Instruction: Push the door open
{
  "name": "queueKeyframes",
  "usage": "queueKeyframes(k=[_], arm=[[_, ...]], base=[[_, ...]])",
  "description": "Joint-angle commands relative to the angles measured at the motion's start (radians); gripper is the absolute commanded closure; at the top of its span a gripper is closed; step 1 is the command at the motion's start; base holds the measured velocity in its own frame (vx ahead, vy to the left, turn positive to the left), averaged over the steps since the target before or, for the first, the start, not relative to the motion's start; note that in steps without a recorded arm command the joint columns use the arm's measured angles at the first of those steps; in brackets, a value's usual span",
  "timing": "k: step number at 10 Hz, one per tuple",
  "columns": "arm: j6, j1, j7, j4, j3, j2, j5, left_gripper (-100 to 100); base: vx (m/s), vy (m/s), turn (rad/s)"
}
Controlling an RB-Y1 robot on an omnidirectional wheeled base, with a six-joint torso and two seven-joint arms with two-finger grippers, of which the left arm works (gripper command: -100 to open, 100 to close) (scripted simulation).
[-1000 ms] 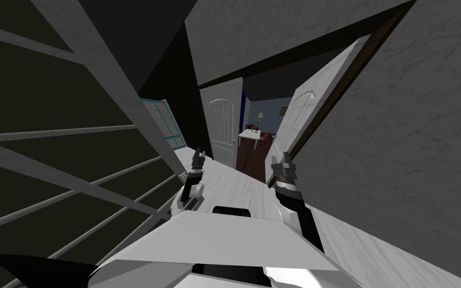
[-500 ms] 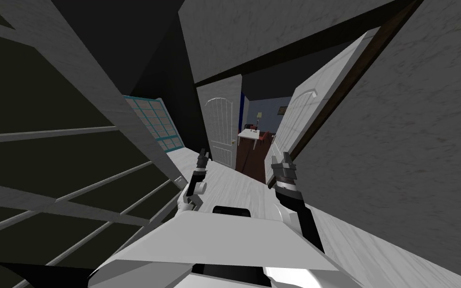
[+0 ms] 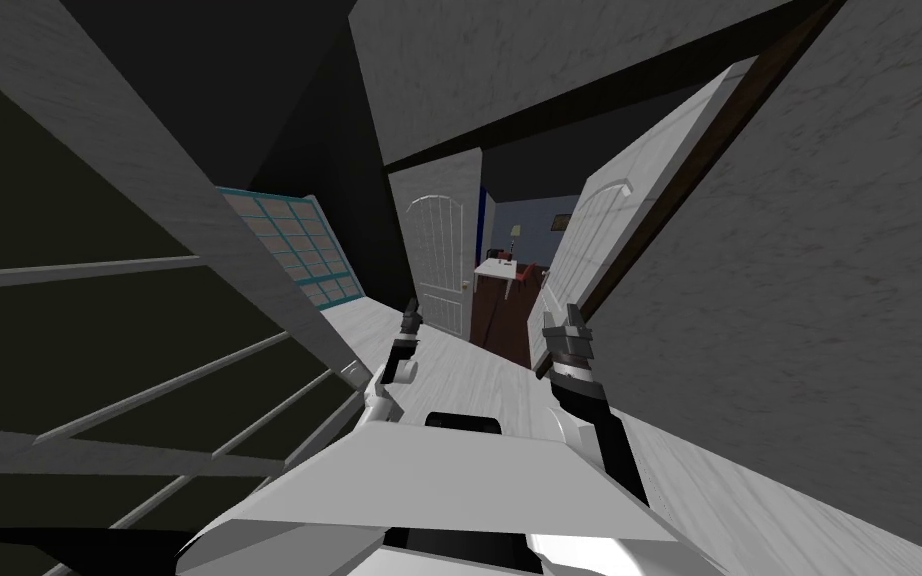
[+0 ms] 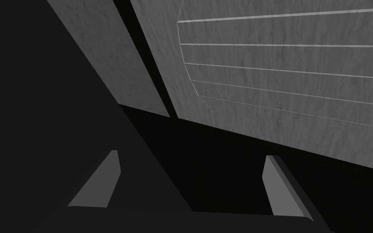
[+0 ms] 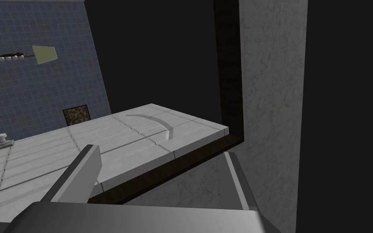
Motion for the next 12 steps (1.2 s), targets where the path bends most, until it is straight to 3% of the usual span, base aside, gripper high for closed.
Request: queueKeyframes(k=[1, 5, 6, 12], arm=[[0.004, -0.025, 0.003, 0.05, -0.006, -0.001, 0.001, -100], [0.017, -0.116, 0.016, 0.195, -0.022, 0.0, 0.006, -100], [0.017, -0.116, 0.016, 0.208, -0.022, 0.0, 0.006, -100], [0.037, -0.249, 0.035, 0.428, -0.045, -0.004, 0.014, -100]], base=[[0.063, 0.015, -0.045], [0.09, 0.034, -0.066], [0.073, 0.032, -0.032], [0.085, 0.034, -0.063]])
